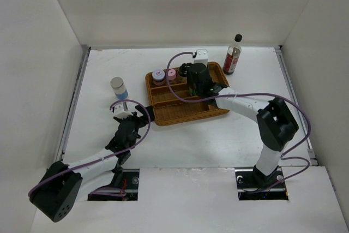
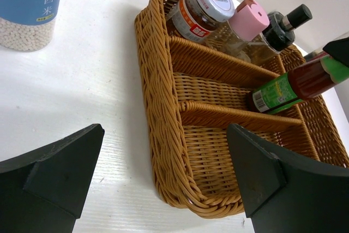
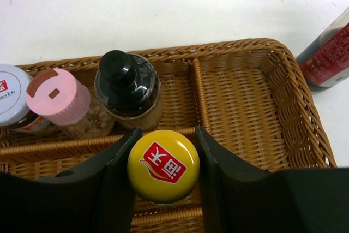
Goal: Organize the condiment bottles
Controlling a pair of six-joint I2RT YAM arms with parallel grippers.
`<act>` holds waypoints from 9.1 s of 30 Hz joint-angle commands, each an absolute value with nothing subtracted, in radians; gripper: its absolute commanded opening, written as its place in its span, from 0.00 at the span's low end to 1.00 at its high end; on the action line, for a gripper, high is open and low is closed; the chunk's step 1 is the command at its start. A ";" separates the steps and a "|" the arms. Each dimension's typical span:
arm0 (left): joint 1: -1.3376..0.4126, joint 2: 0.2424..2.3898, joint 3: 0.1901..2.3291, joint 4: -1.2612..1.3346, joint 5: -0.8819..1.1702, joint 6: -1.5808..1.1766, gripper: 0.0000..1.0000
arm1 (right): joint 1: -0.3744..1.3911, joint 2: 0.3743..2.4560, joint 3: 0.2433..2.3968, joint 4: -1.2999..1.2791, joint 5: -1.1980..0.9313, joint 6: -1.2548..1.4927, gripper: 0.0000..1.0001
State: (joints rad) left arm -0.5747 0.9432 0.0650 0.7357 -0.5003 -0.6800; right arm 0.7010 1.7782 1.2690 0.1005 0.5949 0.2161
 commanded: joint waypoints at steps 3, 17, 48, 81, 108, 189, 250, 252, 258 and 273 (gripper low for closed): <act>-0.553 0.917 0.098 0.744 -0.512 -0.667 1.00 | 0.708 1.756 1.247 0.219 0.586 0.235 0.55; -0.588 0.739 0.317 0.324 -0.635 -0.620 1.00 | 0.708 1.318 1.057 0.213 0.502 0.267 0.99; -0.222 1.288 0.854 0.003 -0.617 -0.417 0.95 | 0.748 0.788 0.403 0.359 0.302 0.591 0.97; -0.574 1.199 1.015 -0.009 -0.658 -0.396 0.44 | 0.740 0.804 0.391 0.371 0.302 0.592 0.99; -0.674 1.508 0.916 0.196 -0.634 -0.408 0.67 | 0.728 0.822 0.391 0.374 0.337 0.586 0.98; -0.493 0.853 0.117 0.643 -0.574 -0.692 1.00 | 0.297 1.779 1.924 -0.017 0.488 -0.006 0.29; -0.489 0.899 0.124 0.643 -0.597 -0.687 1.00 | 0.441 1.734 1.516 0.221 0.403 0.163 0.96; -0.489 0.903 0.127 0.637 -0.603 -0.689 1.00 | 0.441 1.666 1.481 0.219 0.403 0.175 1.00; -0.481 0.900 0.155 0.556 -0.606 -0.712 1.00 | 0.397 1.372 1.179 0.253 0.458 0.322 1.00; -0.384 0.672 0.264 0.029 -0.584 -0.750 1.00 | 0.197 0.910 0.362 0.241 0.515 0.850 1.00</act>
State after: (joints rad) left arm -0.3939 0.6895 0.2146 0.1585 -0.5835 -0.7406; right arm 0.1974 1.0039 0.3573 0.1703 0.4911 0.7437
